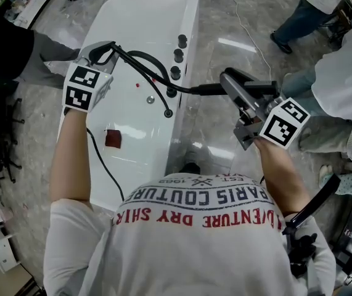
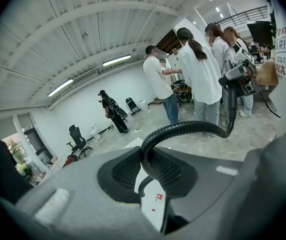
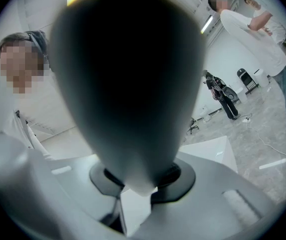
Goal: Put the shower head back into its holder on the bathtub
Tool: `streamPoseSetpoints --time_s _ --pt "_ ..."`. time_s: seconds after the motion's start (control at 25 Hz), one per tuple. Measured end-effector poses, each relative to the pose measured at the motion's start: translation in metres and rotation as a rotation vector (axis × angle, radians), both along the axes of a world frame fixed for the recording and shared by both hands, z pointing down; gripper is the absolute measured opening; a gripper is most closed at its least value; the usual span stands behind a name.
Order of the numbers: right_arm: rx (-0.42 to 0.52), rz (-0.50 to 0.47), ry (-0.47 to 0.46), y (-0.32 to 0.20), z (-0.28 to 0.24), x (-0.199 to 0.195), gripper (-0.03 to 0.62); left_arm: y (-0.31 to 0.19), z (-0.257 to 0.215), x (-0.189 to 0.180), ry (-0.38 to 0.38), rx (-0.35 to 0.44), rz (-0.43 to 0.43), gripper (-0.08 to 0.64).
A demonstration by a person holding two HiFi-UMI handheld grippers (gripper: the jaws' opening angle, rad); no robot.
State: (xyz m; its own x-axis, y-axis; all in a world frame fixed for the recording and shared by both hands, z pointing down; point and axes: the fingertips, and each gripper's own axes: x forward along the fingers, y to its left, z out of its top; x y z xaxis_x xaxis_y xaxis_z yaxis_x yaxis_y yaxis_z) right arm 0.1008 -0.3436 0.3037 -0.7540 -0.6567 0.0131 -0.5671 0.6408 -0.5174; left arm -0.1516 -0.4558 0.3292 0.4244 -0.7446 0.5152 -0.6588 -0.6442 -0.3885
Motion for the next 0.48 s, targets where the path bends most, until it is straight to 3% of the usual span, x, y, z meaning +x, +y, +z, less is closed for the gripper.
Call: streamPoseSetpoints --time_s 0.48 --pt "-0.068 0.037 0.041 -0.003 0.032 0.01 0.1 0.014 0.074 0.005 0.027 -0.095 0.026 0.063"
